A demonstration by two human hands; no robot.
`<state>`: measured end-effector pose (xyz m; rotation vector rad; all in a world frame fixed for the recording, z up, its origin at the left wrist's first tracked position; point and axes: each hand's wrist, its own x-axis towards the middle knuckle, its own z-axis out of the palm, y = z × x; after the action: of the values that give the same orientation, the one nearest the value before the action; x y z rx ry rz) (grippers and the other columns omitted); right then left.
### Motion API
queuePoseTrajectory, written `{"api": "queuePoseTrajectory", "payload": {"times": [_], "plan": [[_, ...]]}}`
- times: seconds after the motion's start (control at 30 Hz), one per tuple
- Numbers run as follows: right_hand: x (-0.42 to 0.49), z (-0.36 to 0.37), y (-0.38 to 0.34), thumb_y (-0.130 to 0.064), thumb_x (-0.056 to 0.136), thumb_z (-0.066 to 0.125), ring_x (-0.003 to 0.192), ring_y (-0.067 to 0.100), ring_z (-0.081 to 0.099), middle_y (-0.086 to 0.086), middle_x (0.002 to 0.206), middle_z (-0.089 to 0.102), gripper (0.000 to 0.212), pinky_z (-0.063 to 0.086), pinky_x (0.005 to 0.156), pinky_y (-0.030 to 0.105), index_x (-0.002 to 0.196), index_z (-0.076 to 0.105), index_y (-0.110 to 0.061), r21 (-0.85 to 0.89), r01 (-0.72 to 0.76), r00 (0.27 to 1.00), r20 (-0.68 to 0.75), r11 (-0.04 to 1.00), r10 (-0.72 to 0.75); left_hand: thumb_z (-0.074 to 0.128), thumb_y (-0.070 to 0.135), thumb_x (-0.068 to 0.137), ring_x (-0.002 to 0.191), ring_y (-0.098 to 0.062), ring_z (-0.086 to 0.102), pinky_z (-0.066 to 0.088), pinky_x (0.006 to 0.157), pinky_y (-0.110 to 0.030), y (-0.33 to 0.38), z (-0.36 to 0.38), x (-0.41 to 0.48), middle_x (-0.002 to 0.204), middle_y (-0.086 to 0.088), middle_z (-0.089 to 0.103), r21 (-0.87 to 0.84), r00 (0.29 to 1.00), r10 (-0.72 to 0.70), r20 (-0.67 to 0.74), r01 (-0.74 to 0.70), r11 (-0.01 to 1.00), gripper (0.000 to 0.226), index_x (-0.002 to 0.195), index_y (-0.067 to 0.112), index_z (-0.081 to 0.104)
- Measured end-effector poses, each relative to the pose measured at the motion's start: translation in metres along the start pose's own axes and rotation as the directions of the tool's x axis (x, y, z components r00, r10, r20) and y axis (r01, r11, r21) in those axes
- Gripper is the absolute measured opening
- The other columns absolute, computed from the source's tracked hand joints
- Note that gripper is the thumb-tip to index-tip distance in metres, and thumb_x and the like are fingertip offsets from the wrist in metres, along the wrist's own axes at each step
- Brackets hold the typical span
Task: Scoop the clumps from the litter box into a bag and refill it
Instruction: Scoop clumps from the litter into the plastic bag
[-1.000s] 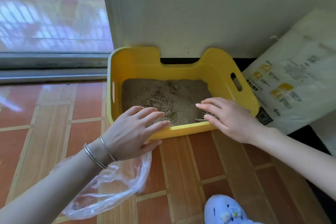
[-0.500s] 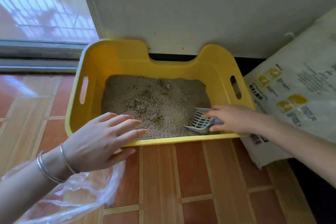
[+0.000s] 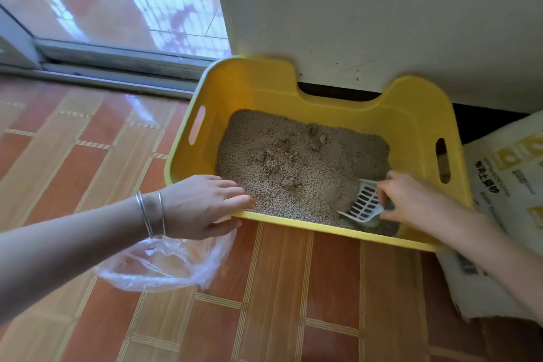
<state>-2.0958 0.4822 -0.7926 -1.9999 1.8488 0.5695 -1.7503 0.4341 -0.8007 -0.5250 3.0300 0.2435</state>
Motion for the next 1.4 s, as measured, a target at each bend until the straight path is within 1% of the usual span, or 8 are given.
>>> {"api": "queuePoseTrajectory", "payload": {"times": [0.1, 0.27, 0.6, 0.77, 0.87, 1.2, 1.27, 1.4], "plan": [[-0.004, -0.016, 0.000, -0.028, 0.080, 0.069, 0.079, 0.012, 0.053, -0.004, 0.093, 0.046, 0.015, 0.049, 0.065, 0.025, 0.083, 0.056, -0.021, 0.046, 0.060, 0.998, -0.028, 0.997, -0.059, 0.040, 0.035, 0.093, 0.077, -0.020, 0.060, 0.051, 0.063, -0.031, 0.001, -0.007, 0.000, 0.089, 0.001, 0.062, -0.046, 1.000, 0.028, -0.008, -0.029, 0.999, 0.025, 0.108, 0.017, 0.048], [-0.004, -0.019, -0.008, -0.027, 0.083, 0.066, 0.078, 0.009, 0.051, -0.005, 0.095, 0.044, 0.014, 0.041, 0.059, 0.015, 0.090, 0.055, -0.022, 0.142, 0.201, 0.967, -0.187, 0.969, -0.173, 0.043, 0.035, 0.092, 0.074, -0.018, 0.060, 0.044, 0.063, -0.027, 0.000, -0.007, 0.003, 0.085, 0.003, 0.062, 0.012, 0.998, 0.045, -0.041, -0.044, 0.999, 0.024, 0.104, 0.017, 0.051], [0.016, -0.010, -0.013, -0.025, 0.087, 0.061, 0.088, 0.014, 0.055, 0.000, 0.110, 0.047, 0.032, 0.041, 0.069, 0.020, 0.115, 0.048, -0.018, 0.027, 0.198, 0.973, -0.123, 0.980, -0.193, 0.049, 0.040, 0.088, 0.066, -0.017, 0.053, 0.039, 0.056, -0.028, -0.002, -0.003, 0.001, 0.075, 0.005, 0.056, 0.035, 0.995, 0.054, -0.086, -0.051, 0.998, 0.027, 0.091, 0.015, 0.059], [0.015, -0.025, -0.008, -0.040, 0.089, 0.055, 0.070, 0.015, 0.056, -0.004, 0.082, 0.054, 0.028, 0.050, 0.060, 0.029, 0.104, 0.047, -0.017, -0.113, 0.087, 0.994, -0.063, 0.990, -0.095, 0.046, 0.041, 0.088, 0.062, -0.018, 0.049, 0.037, 0.053, -0.030, -0.002, -0.003, 0.000, 0.069, 0.005, 0.052, 0.064, 0.980, 0.081, -0.183, -0.071, 0.995, 0.027, 0.083, 0.016, 0.057], [0.015, -0.028, -0.006, -0.043, 0.090, 0.052, 0.068, 0.013, 0.056, -0.006, 0.080, 0.053, 0.027, 0.050, 0.057, 0.028, 0.100, 0.045, -0.020, -0.174, 0.096, 0.992, -0.063, 0.980, -0.109, 0.045, 0.041, 0.089, 0.060, -0.019, 0.048, 0.037, 0.053, -0.031, 0.001, 0.000, 0.001, 0.067, 0.005, 0.049, 0.087, 0.974, 0.064, -0.217, -0.046, 0.995, 0.028, 0.078, 0.017, 0.054], [0.006, -0.010, -0.020, -0.039, 0.087, 0.059, 0.053, -0.002, 0.044, -0.018, 0.062, 0.039, 0.023, 0.027, 0.042, 0.016, 0.079, 0.040, -0.029, -0.009, 0.056, 0.991, -0.124, 0.998, -0.057, 0.037, 0.043, 0.095, 0.062, -0.016, 0.050, 0.039, 0.055, -0.029, -0.001, 0.002, -0.001, 0.068, 0.006, 0.052, 0.029, 0.971, 0.049, -0.234, -0.044, 0.999, 0.035, 0.079, 0.019, 0.056], [0.009, -0.005, -0.022, -0.039, 0.086, 0.060, 0.053, -0.002, 0.044, -0.019, 0.062, 0.039, 0.025, 0.029, 0.043, 0.017, 0.077, 0.039, -0.030, 0.034, 0.040, 0.990, -0.135, 0.999, -0.035, 0.037, 0.044, 0.096, 0.063, -0.016, 0.051, 0.041, 0.055, -0.029, -0.002, 0.003, -0.001, 0.069, 0.007, 0.052, 0.014, 0.973, 0.055, -0.223, -0.053, 0.998, 0.036, 0.080, 0.019, 0.056], [0.032, 0.002, -0.034, -0.038, 0.084, 0.063, 0.062, 0.008, 0.058, -0.009, 0.076, 0.063, 0.021, 0.051, 0.056, 0.028, 0.077, 0.047, -0.026, 0.064, 0.097, 0.982, -0.170, 0.993, -0.085, 0.035, 0.048, 0.095, 0.064, -0.015, 0.053, 0.042, 0.056, -0.031, -0.003, 0.004, 0.000, 0.070, 0.008, 0.055, -0.005, 0.979, 0.062, -0.192, -0.064, 0.998, 0.037, 0.084, 0.020, 0.056]]}}
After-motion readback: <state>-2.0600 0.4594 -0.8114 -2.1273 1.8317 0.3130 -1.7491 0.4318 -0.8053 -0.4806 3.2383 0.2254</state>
